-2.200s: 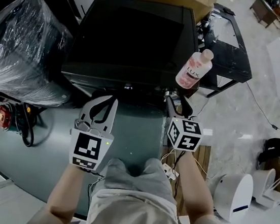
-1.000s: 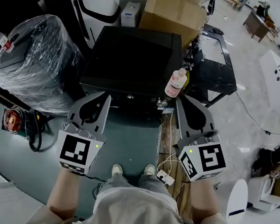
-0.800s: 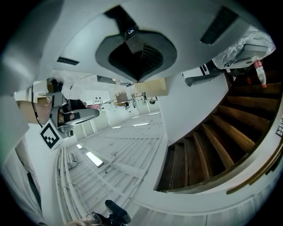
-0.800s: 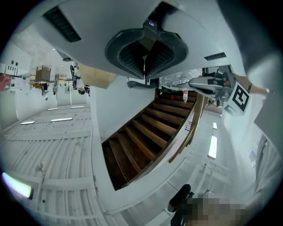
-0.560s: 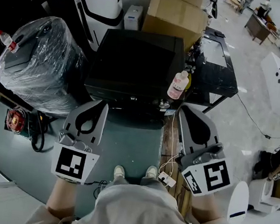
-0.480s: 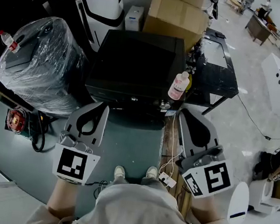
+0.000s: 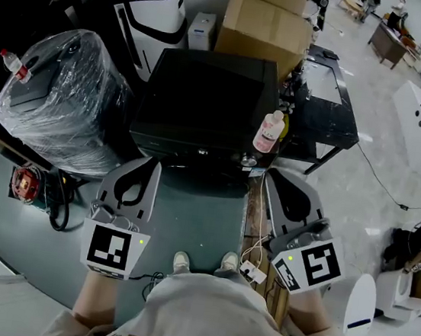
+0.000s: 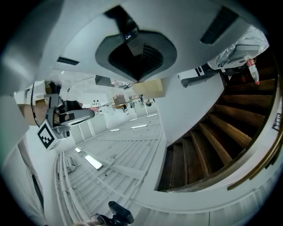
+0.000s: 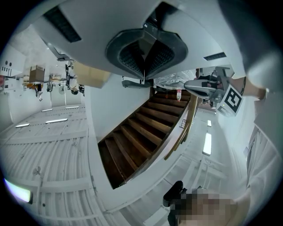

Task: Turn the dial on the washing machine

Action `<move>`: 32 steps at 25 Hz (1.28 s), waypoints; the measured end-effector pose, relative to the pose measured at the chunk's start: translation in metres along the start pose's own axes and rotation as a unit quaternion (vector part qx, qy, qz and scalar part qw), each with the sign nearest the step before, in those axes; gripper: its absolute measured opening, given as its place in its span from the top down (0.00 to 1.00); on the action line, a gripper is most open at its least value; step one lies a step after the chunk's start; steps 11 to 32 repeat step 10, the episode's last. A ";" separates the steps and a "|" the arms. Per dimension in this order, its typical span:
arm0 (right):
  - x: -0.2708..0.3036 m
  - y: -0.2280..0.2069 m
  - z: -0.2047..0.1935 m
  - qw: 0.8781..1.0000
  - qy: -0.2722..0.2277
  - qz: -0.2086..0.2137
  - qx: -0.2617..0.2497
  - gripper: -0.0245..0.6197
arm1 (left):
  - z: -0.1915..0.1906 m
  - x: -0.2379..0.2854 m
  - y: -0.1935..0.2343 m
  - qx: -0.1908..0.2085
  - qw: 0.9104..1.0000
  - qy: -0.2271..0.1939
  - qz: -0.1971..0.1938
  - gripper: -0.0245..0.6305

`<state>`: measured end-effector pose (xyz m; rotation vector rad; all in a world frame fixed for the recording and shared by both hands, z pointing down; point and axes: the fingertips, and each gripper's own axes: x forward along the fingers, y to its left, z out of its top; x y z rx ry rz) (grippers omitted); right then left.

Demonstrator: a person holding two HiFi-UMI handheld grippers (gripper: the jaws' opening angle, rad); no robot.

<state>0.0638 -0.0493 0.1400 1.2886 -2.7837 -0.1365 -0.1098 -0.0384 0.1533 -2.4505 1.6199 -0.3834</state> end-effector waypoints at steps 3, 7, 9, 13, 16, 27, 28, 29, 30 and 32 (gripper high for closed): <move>0.002 0.000 0.000 1.000 0.001 -0.001 0.001 0.91 | 0.000 0.001 0.000 0.005 1.000 -0.002 -0.003 0.93; 0.004 -0.003 0.003 1.000 0.002 -0.001 -0.004 0.91 | 0.001 0.001 0.003 -0.013 1.000 -0.003 0.001 0.93; 0.004 -0.004 0.005 1.000 0.002 -0.002 -0.007 0.91 | 0.002 0.001 0.004 -0.015 1.000 -0.002 0.001 0.93; 0.004 -0.005 0.005 1.000 0.002 -0.002 -0.008 0.91 | 0.002 0.002 0.004 -0.015 1.000 -0.001 0.001 0.93; 0.004 -0.005 0.005 1.000 0.002 -0.002 -0.008 0.91 | 0.002 0.002 0.004 -0.015 1.000 -0.001 0.001 0.93; 0.004 -0.005 0.005 1.000 0.002 -0.002 -0.008 0.91 | 0.002 0.002 0.004 -0.015 1.000 -0.001 0.001 0.93; 0.004 -0.005 0.005 1.000 0.002 -0.002 -0.008 0.91 | 0.002 0.002 0.004 -0.015 1.000 -0.001 0.001 0.93; 0.004 -0.005 0.005 1.000 0.002 -0.002 -0.008 0.91 | 0.002 0.002 0.004 -0.015 1.000 -0.001 0.001 0.93; 0.004 -0.005 0.005 1.000 0.002 -0.002 -0.008 0.91 | 0.002 0.002 0.004 -0.015 1.000 -0.001 0.001 0.93; 0.004 -0.005 0.005 1.000 0.002 -0.002 -0.008 0.91 | 0.002 0.002 0.004 -0.015 1.000 -0.001 0.001 0.93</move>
